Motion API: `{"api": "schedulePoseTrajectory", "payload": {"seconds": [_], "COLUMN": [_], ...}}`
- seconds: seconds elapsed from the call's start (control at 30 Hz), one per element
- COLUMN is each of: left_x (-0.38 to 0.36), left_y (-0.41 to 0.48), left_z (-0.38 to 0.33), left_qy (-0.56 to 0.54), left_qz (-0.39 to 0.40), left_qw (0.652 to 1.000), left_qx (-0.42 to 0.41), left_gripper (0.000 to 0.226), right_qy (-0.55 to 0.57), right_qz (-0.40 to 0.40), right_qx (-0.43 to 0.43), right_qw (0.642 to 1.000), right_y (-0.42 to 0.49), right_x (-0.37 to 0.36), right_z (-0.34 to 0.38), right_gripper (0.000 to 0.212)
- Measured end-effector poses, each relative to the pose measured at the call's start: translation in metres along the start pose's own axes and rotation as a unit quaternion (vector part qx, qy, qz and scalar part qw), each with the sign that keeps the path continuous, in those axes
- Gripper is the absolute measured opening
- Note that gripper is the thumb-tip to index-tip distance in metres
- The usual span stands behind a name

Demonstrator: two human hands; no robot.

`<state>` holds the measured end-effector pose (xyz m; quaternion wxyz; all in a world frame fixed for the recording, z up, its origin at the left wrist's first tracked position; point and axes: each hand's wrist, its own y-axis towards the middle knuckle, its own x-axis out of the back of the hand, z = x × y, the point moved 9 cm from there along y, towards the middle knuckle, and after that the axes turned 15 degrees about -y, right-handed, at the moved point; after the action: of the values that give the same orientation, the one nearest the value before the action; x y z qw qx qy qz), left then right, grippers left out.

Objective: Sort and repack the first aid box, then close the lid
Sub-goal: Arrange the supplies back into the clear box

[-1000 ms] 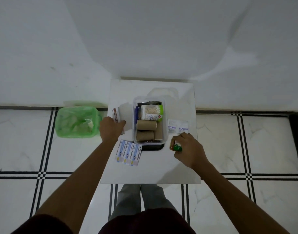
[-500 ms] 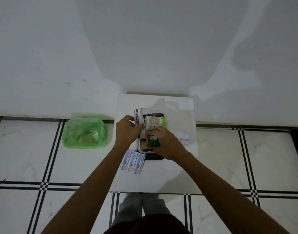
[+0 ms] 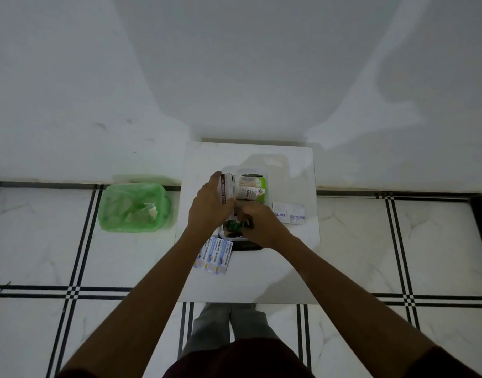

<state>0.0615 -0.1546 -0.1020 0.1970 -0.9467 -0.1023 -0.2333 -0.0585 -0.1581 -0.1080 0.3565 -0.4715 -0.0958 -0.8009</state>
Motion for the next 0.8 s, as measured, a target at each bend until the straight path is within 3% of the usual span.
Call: {"api": "schedulePoseTrajectory", "payload": {"seconds": [0.07,0.13,0.33,0.6,0.8], "left_x": [-0.001,-0.002,-0.008,-0.016,-0.018], "left_y": [0.000,-0.001,0.001,0.005,0.001], "left_z": [0.000,0.000,0.002,0.014,0.019], "left_qy": [0.012,0.024,0.079,0.155,0.203], "left_qz": [0.008,0.009,0.022,0.048,0.027], "left_qw": [1.000,1.000,0.996,0.987,0.978], "left_qx": [-0.006,-0.009,-0.019,0.021,0.032], "left_gripper": [0.074,0.075,0.074,0.072,0.062], "right_qy": [-0.070,-0.175,-0.368,-0.400,-0.385], "right_qz": [-0.065,-0.118,-0.150,-0.166,-0.129], "right_qx": [-0.025,-0.035,0.053,0.036,-0.017], "right_qw": [0.995,0.977,0.916,0.901,0.914], "right_y": [0.001,0.004,0.015,0.015,0.015], "right_x": [0.008,0.015,0.008,0.016,0.012], "right_z": [-0.008,-0.010,-0.001,-0.004,-0.018], "right_gripper": [0.034,0.023,0.017,0.011,0.008]}}
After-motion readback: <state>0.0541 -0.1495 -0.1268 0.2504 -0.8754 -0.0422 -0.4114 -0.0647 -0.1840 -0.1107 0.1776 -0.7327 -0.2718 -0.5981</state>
